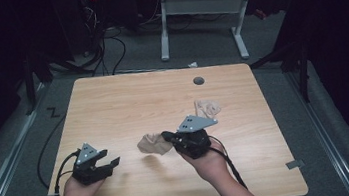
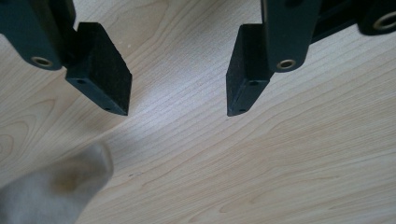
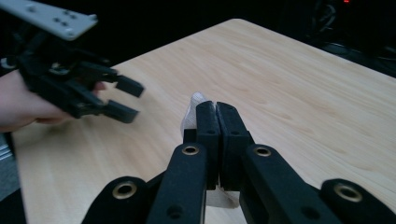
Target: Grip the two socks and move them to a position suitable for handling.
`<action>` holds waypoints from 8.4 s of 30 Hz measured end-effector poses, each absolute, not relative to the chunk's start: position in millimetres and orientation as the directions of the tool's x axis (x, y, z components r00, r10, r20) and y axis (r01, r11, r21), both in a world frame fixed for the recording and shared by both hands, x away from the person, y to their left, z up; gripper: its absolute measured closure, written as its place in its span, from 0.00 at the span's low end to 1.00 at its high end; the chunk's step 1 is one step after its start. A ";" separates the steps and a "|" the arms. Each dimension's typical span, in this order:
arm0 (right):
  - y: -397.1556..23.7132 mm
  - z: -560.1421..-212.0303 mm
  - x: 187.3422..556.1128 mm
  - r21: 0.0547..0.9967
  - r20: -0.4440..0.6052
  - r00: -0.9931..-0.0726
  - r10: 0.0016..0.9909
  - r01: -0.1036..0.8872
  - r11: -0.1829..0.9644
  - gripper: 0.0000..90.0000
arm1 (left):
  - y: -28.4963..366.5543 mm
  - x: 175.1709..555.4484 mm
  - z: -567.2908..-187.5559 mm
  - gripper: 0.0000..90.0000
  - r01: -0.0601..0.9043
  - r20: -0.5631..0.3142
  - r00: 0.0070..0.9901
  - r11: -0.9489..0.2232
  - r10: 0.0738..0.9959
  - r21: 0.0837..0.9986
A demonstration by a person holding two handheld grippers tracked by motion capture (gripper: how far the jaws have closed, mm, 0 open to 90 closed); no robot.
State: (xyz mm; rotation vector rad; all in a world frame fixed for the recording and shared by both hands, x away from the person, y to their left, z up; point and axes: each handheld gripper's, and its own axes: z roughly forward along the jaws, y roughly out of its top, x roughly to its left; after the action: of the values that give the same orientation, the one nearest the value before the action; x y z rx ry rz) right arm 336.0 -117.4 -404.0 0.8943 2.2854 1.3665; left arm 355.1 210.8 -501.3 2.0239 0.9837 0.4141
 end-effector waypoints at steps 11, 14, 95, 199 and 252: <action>-79.5 -408.2 320.0 0.878 0.031 -0.817 0.575 0.298 0.375 0.99 | 212.6 355.0 -500.5 0.46 0.493 -0.060 0.634 -0.343 0.771 0.800; -76.0 -407.5 316.8 0.881 0.028 -0.824 0.566 0.288 0.375 0.99 | 212.8 355.4 -500.8 0.46 0.495 -0.058 0.635 -0.349 0.770 0.796; -204.1 -508.4 343.3 0.779 0.061 -0.474 0.879 0.573 0.255 0.70 | 176.8 344.4 -497.6 0.57 0.504 -0.062 0.654 -0.373 0.754 0.779; -63.3 -425.2 394.7 0.855 -0.019 -0.735 0.678 0.340 0.392 0.96 | 192.9 352.7 -499.9 0.45 0.478 -0.057 0.653 -0.353 0.755 0.804; -172.5 -522.4 401.3 0.730 0.060 -0.549 0.834 0.594 0.338 0.78 | 117.9 417.9 -524.9 0.69 0.541 -0.076 0.619 -0.354 0.782 0.763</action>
State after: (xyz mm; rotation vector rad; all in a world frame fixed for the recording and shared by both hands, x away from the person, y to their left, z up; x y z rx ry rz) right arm 401.3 -172.5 -522.4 1.2689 2.2834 1.0374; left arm 417.9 117.9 -524.9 2.0500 1.0368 0.3866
